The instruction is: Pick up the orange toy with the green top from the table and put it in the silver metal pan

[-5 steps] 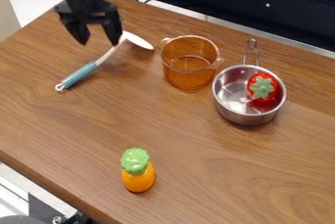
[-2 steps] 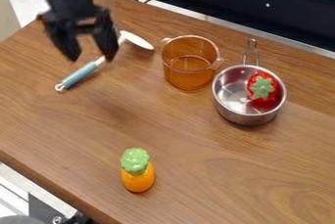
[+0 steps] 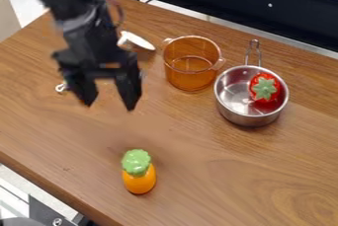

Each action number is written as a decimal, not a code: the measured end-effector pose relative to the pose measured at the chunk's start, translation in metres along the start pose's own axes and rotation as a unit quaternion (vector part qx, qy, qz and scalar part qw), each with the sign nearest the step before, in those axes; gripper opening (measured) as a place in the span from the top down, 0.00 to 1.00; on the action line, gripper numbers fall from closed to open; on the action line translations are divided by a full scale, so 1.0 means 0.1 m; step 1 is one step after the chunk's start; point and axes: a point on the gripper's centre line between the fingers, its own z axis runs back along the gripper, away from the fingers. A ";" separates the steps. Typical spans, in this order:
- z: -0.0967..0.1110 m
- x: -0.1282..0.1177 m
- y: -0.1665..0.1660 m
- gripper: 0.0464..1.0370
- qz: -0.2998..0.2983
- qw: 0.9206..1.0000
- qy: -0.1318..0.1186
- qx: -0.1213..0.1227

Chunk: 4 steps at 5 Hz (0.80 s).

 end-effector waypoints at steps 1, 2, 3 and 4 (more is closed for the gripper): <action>-0.13 -0.17 -0.13 0.04 0.002 1.000 -0.005 0.017; -0.26 -0.32 -0.24 0.04 -0.003 1.000 0.000 0.029; -0.33 -0.39 -0.30 0.04 -0.005 1.000 -0.002 0.029; -0.39 -0.40 -0.35 0.04 -0.005 0.999 -0.014 0.039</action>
